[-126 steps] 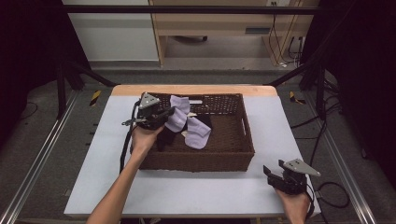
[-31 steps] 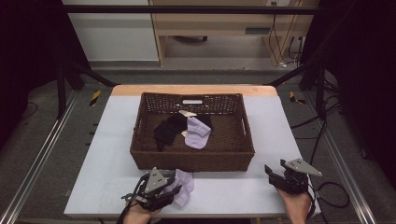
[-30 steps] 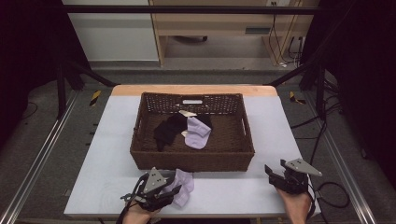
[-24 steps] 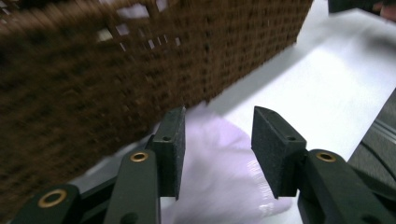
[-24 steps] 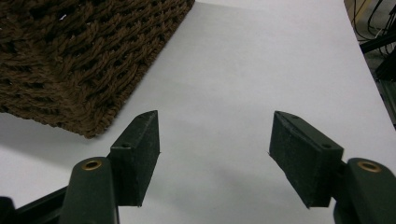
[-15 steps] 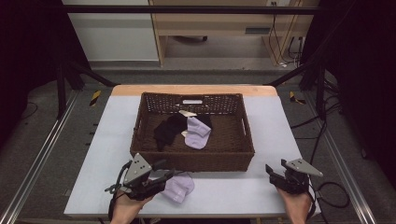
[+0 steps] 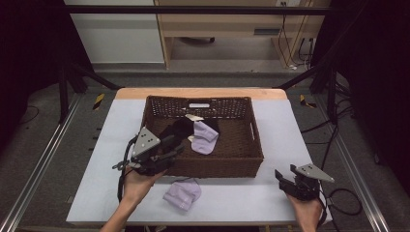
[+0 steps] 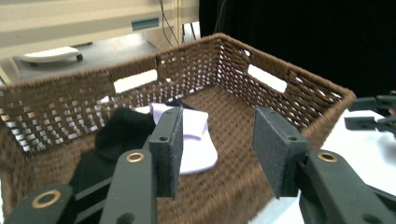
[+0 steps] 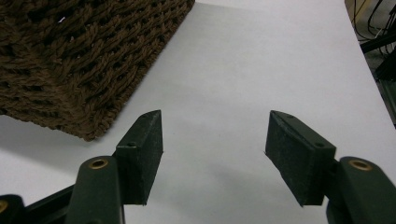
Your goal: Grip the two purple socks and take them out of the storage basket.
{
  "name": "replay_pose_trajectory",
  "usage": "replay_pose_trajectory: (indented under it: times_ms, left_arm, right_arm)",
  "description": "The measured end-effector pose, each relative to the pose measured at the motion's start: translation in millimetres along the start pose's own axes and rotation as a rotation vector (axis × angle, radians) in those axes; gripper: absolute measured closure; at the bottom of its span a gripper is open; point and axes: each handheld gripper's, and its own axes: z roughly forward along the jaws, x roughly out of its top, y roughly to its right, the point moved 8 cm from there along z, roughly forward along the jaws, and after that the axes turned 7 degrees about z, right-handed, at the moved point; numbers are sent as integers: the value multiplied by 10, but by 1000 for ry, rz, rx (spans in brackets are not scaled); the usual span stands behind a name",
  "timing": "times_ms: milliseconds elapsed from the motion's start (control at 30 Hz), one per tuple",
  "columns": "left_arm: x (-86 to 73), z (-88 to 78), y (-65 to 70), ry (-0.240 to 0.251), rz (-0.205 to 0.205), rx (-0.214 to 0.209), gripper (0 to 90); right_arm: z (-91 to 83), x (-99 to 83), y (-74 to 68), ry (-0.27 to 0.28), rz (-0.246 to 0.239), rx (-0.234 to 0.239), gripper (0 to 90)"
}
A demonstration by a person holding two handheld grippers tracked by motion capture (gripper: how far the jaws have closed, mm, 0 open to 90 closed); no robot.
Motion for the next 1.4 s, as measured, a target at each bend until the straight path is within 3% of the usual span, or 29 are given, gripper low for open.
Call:
replay_pose_trajectory:
  times_ms: [433,600,733,900,1033,1200,1400]
  left_arm:
    - [382,352,-216,23,8,62,528]
    - [448,490,-297,19,-3,76,528]
    - [483,694,-393,2,-13,104,531]
    - [493,853,-469,-4,-9,132,527]
    - [439,1026,-529,-22,-32,133,525]
    - [330,1256,-593,-66,-5,149,525]
    - [181,1465,-707,-117,-65,155,533]
  right_arm:
    - [10,1,1,-3,9,5,369]
    - [13,1,4,-3,7,4,370]
    - [16,0,9,-4,4,3,373]
    - [20,-1,13,-5,2,-1,373]
    - [19,-6,9,-8,6,3,373]
    - [26,-7,8,-9,4,5,373]
    - [26,-7,7,-12,9,8,373]
